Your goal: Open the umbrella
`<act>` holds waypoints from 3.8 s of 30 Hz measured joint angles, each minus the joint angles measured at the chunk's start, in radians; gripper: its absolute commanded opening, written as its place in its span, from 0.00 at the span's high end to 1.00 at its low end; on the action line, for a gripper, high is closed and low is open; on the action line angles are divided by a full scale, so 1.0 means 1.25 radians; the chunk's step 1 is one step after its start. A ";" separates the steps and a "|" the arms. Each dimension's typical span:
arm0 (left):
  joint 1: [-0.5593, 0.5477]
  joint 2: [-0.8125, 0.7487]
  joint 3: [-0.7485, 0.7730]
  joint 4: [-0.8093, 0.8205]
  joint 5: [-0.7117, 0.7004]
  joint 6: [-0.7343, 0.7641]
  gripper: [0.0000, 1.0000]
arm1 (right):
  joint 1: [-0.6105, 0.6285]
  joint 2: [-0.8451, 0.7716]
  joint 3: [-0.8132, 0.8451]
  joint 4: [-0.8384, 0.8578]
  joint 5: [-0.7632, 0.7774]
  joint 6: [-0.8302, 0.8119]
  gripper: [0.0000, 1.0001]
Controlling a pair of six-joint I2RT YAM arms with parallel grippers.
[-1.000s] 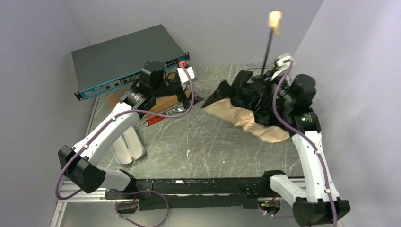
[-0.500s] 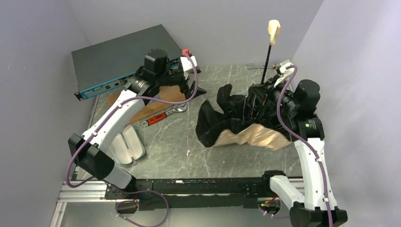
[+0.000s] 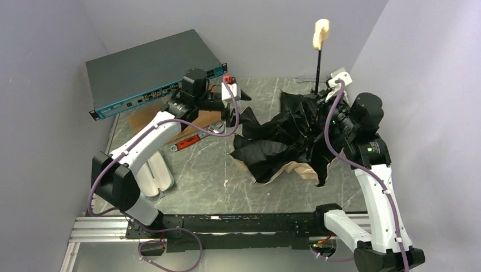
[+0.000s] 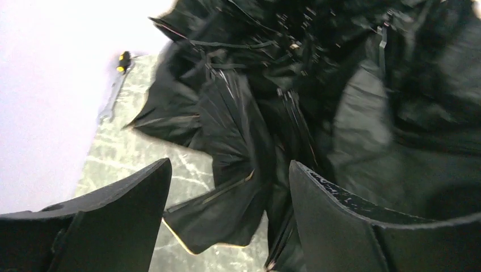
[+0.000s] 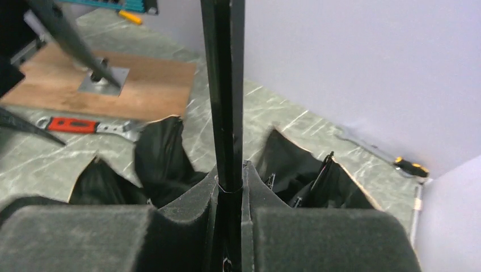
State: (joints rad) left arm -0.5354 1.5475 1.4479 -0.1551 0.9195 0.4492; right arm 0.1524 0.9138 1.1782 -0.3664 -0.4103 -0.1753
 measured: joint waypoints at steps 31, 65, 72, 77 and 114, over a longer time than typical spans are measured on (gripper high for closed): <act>-0.128 0.110 0.142 0.350 0.062 -0.384 0.28 | 0.011 -0.056 -0.103 0.022 -0.083 0.098 1.00; -0.251 0.242 0.102 0.355 -0.143 -0.338 0.03 | 0.008 -0.028 -0.094 0.169 0.106 0.243 1.00; -0.245 0.241 -0.039 0.274 -0.146 -0.120 0.00 | -0.003 -0.040 -0.109 0.141 0.121 0.196 1.00; -0.230 0.244 -0.057 0.222 -0.146 -0.011 0.00 | -0.007 -0.025 -0.097 0.132 0.121 0.175 1.00; -0.164 0.175 0.157 0.421 0.036 -0.396 0.43 | -0.028 -0.023 -0.129 0.145 -0.008 0.213 1.00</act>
State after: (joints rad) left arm -0.7403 1.7664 1.6440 0.3706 0.9649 -0.0463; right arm 0.1173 0.8848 1.0168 -0.1848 -0.4202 0.0910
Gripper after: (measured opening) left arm 0.584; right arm 0.115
